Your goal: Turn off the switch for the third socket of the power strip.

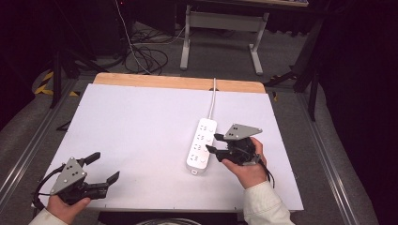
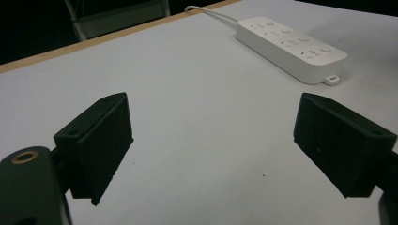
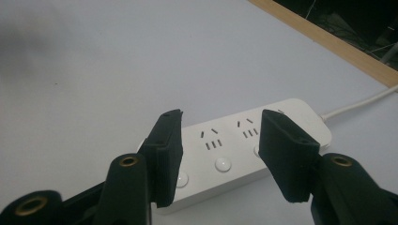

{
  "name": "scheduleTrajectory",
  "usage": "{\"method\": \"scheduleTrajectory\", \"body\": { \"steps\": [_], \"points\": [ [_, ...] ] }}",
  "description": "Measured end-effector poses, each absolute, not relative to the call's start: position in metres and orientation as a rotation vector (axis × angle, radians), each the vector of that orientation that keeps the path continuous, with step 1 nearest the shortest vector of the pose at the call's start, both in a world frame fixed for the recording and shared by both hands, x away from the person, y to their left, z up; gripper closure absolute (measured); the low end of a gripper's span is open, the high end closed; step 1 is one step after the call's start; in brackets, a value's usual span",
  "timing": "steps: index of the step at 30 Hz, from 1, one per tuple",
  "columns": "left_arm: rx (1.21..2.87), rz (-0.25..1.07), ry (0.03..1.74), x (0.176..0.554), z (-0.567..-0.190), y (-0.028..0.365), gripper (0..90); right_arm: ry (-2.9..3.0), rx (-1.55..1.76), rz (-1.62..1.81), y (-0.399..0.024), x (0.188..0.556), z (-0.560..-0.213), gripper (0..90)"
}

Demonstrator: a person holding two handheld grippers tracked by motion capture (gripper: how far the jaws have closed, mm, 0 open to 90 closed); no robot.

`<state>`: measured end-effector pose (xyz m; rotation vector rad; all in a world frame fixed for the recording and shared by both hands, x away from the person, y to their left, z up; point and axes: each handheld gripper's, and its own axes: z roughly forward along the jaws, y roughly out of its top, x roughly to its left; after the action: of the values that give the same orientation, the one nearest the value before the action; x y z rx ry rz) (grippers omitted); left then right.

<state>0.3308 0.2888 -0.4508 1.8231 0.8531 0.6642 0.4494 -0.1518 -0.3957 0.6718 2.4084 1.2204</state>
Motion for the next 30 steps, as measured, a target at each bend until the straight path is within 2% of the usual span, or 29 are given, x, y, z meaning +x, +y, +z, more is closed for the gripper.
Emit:
{"method": "scheduleTrajectory", "body": {
  "steps": [19, 26, 30],
  "points": [
    [1.833, 0.668, 0.849, 0.331, -0.451, 0.289, 12.2, 2.478, 0.661, 1.215, -0.124, 0.471, -0.400, 52.8],
    [1.834, 0.668, 0.848, 0.331, -0.451, 0.289, 12.2, 2.515, 0.688, 1.232, -0.120, 0.476, -0.404, 58.3],
    [1.834, 0.670, 0.849, 0.331, -0.451, 0.289, 12.2, 2.525, 0.698, 1.206, -0.120, 0.478, -0.405, 67.5]
  ]
}}
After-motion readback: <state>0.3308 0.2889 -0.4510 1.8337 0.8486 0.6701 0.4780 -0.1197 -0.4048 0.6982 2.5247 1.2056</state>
